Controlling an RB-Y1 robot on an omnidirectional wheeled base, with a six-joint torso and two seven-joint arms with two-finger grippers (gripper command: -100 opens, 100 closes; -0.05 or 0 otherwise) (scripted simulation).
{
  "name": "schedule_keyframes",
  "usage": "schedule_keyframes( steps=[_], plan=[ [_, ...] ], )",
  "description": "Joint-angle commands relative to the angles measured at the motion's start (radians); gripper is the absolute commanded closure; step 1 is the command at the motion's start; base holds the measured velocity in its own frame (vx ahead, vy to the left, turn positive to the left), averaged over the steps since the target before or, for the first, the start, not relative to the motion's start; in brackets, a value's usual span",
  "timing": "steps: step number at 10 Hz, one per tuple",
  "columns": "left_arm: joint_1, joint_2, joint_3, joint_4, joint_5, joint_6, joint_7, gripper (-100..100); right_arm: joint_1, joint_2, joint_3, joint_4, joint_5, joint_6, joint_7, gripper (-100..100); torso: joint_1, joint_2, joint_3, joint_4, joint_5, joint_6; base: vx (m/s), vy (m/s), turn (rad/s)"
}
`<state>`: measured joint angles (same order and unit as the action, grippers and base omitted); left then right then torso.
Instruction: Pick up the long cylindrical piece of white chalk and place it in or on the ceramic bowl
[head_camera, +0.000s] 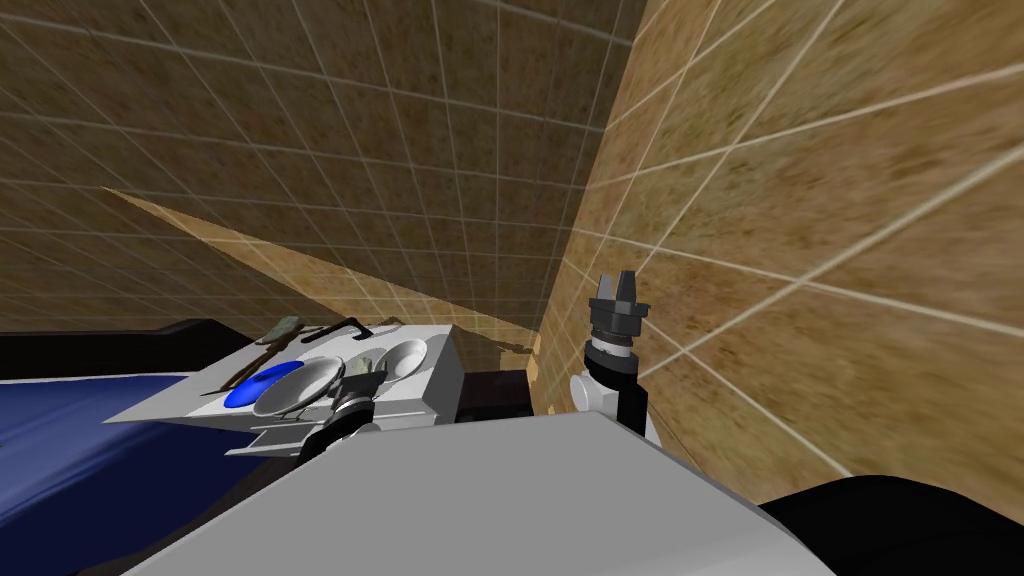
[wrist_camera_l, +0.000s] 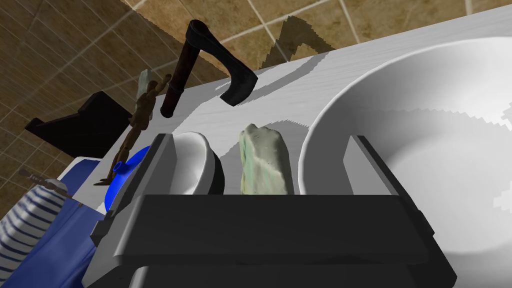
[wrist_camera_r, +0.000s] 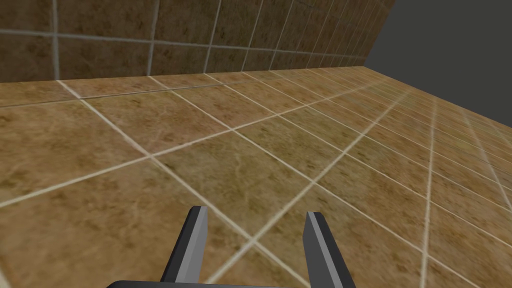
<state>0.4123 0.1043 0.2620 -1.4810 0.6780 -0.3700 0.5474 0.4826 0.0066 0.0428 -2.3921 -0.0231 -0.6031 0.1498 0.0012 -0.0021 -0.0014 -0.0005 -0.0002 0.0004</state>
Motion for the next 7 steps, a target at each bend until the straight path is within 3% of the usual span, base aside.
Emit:
schedule_keyframes(
  steps=[1, 5, 7],
  plan=[
    [0.000, 0.000, 0.000, 0.000, 0.000, 0.000, 0.000, 100, 0.000, 0.000, 0.000, 0.000, 0.000, 0.000, 0.000, 0, 0.000, 0.000, 0.000, 0.000, 0.000, 0.000, 0.000, 0.000, 0.000],
    [-0.001, -0.001, -0.002, 0.000, 0.000, 0.001, 0.000, 100, 0.000, 0.000, 0.000, 0.000, 0.000, 0.000, 0.000, 0, 0.001, 0.001, 0.001, 0.000, 0.000, -0.002, 0.000, -0.001, -0.004],
    [0.005, 0.010, -0.003, 0.001, 0.003, -0.002, 0.006, -100, 0.000, 0.000, 0.000, 0.000, 0.000, 0.000, 0.000, 0, 0.002, 0.001, 0.001, 0.000, 0.000, -0.002, -0.064, 0.003, 0.007]
  ],
)
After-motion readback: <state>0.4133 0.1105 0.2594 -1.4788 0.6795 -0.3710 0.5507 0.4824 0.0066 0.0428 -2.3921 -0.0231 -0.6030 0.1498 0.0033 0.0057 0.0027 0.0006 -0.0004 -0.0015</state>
